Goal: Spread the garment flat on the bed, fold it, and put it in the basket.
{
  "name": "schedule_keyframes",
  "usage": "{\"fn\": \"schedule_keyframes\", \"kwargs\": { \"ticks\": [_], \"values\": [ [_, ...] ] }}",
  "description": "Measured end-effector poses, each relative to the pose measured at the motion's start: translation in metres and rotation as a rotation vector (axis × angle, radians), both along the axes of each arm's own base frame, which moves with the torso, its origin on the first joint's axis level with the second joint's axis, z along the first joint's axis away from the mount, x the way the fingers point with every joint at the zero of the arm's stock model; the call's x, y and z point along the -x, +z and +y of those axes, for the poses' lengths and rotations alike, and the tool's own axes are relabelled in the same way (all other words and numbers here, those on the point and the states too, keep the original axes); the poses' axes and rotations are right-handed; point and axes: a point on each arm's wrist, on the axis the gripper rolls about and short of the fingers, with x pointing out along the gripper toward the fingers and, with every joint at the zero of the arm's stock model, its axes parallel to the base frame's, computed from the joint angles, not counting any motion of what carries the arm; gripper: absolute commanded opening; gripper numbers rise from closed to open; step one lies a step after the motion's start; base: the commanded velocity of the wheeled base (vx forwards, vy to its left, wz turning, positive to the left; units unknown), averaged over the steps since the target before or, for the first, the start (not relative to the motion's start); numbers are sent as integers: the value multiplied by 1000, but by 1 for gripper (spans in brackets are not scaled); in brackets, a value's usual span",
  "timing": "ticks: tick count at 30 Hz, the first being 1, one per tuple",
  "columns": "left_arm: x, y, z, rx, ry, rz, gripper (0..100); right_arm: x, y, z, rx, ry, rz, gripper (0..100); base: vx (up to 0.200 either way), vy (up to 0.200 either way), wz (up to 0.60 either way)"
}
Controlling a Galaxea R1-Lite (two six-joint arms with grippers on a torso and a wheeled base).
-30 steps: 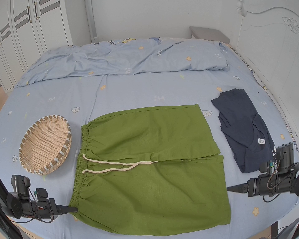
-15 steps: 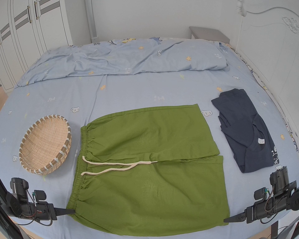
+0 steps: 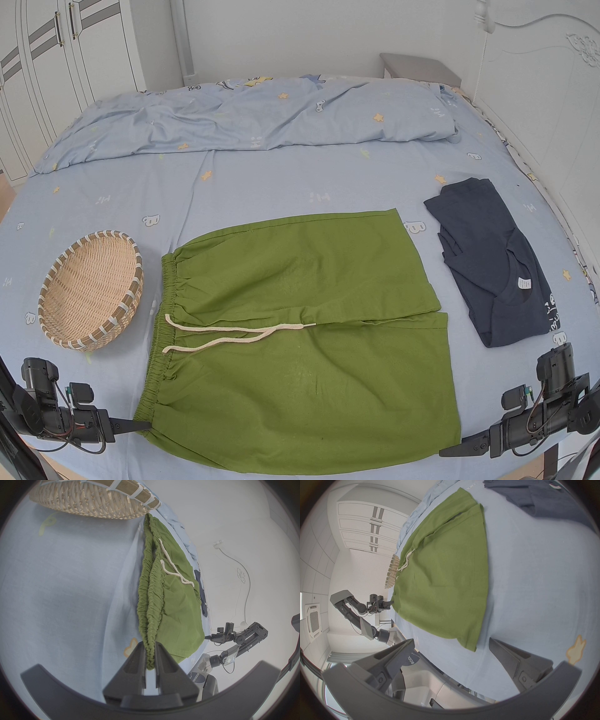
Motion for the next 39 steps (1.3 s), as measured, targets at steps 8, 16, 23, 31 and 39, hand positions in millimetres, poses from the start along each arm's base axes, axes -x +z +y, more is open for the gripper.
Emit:
{"fn": "schedule_keyframes", "kwargs": {
  "ticks": [8, 16, 23, 31, 39],
  "values": [
    [0, 0, 0, 1, 1, 1, 0, -2, -7, 3, 5, 20, 33, 100, 0, 0, 0],
    [0, 0, 0, 2, 1, 1, 0, -10, -16, 8, -38, 58, 51, 100, 0, 0, 0],
    [0, 0, 0, 3, 2, 4, 0, -12, -21, 11, -41, 75, 67, 100, 0, 0, 0],
    [0, 0, 0, 3, 2, 3, 0, -14, -25, 12, -43, 77, 70, 100, 0, 0, 0],
    [1, 0, 0, 3, 4, 2, 0, -14, -27, 12, -33, 72, 85, 0, 0, 0, 0]
  ]
}}
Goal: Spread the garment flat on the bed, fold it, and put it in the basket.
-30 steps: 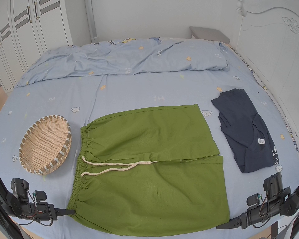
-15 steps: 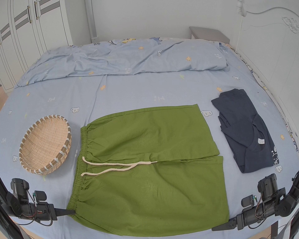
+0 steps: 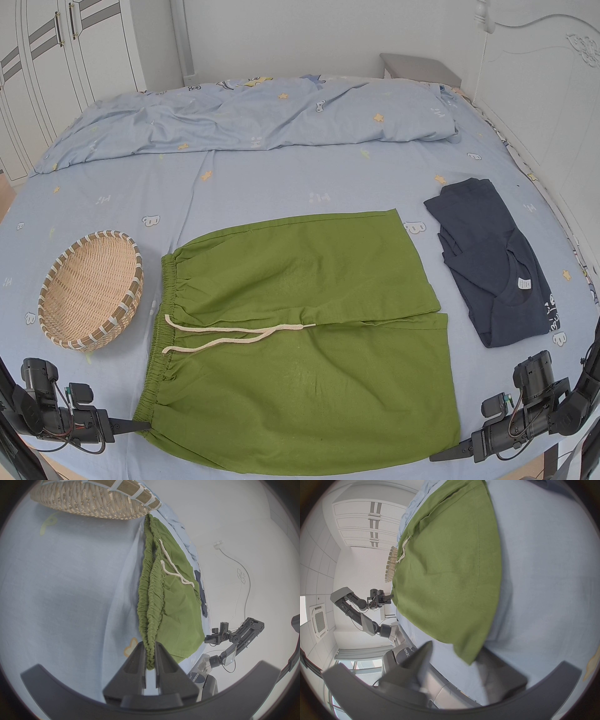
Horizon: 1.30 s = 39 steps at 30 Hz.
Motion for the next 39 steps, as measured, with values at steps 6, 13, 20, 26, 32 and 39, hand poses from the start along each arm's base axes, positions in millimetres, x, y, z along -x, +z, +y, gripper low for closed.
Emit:
{"fn": "schedule_keyframes", "kwargs": {
  "ticks": [6, 13, 20, 26, 32, 39],
  "values": [
    [0, 0, 0, 0, 1, 0, 0, 3, -2, -3, 15, -8, 37, 0, 0, 0, 0],
    [3, -1, 0, 7, 5, 19, 0, 12, 0, -10, 36, -40, 111, 0, 0, 0, 0],
    [7, 3, -1, 9, 11, 28, 0, 13, 5, -13, 32, -49, 75, 0, 0, 0, 0],
    [6, 9, -4, 26, 36, 63, 0, 12, 12, -13, 28, -63, 42, 0, 0, 0, 0],
    [-12, 29, -8, 119, 166, 202, 0, -3, 28, -10, 30, -105, -14, 0, 0, 0, 0],
    [-50, 74, -12, 148, 206, 172, 0, -47, 77, -2, 5, -139, -144, 0, 0, 0, 0]
  ]
}}
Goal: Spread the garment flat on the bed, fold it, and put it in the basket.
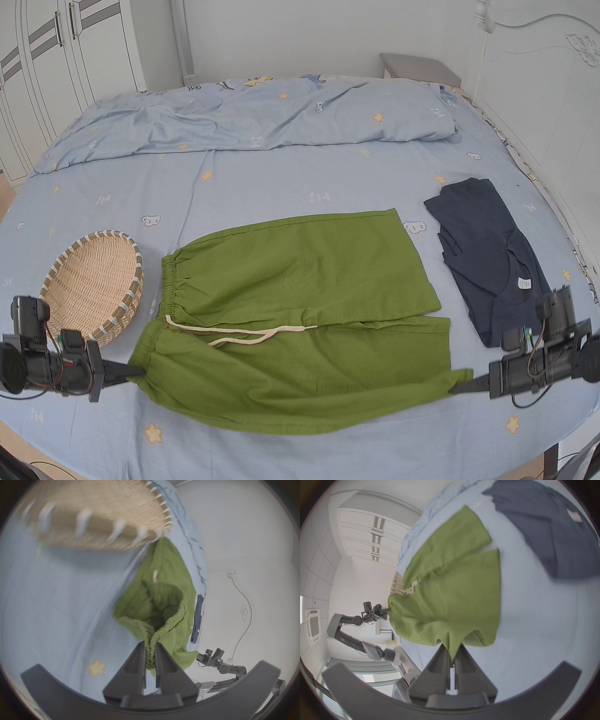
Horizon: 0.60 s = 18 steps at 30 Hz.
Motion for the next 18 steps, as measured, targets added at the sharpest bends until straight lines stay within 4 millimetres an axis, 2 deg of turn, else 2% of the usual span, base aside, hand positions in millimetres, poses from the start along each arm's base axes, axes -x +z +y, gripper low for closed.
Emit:
{"fn": "schedule_keyframes", "kwargs": {
  "ticks": [6, 10, 14, 18],
  "values": [
    [-37, 48, 0, -40, -3, -122, 0, -38, 58, 7, -34, -13, -176, 0, 0, 0, 0],
    [-56, 72, -1, -38, 3, -172, 0, -60, 92, 10, -63, -28, -276, 0, 0, 0, 0],
    [-75, 89, -3, -33, 0, -209, 0, -81, 117, 14, -85, -45, -344, 0, 0, 0, 0],
    [-93, 98, -3, -29, -4, -224, 0, -100, 132, 16, -94, -53, -375, 0, 0, 0, 0]
  ]
}}
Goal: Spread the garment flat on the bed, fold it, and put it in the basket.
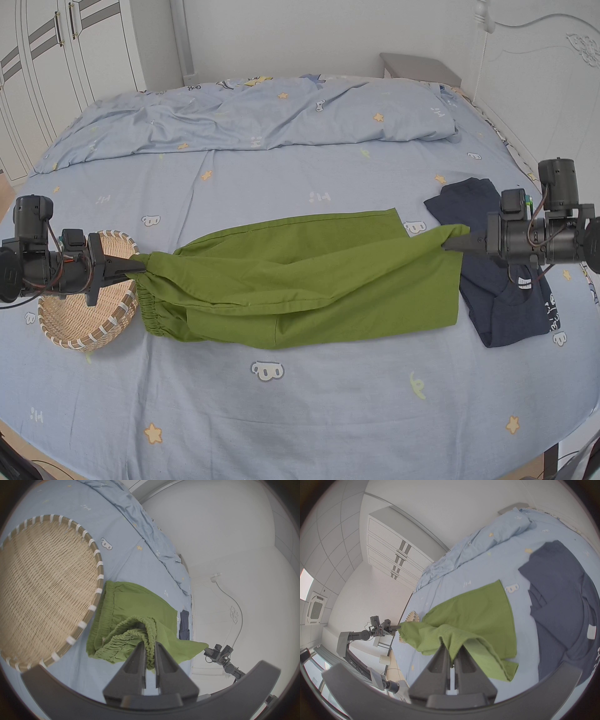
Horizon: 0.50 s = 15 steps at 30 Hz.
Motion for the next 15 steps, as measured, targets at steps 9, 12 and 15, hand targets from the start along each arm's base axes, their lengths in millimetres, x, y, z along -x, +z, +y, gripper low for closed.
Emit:
{"fn": "schedule_keyframes", "kwargs": {
  "ticks": [9, 12, 15],
  "values": [
    [-38, 15, 2, -15, 28, 19, 0, -38, 23, 3, 0, -33, -41, 0, 0, 0, 0],
    [-48, 20, 3, -21, 36, 29, 0, -48, 27, 4, 6, -47, -49, 0, 0, 0, 0],
    [-56, 22, 4, -23, 40, 33, 0, -58, 31, 4, 8, -53, -55, 0, 0, 0, 0]
  ]
}}
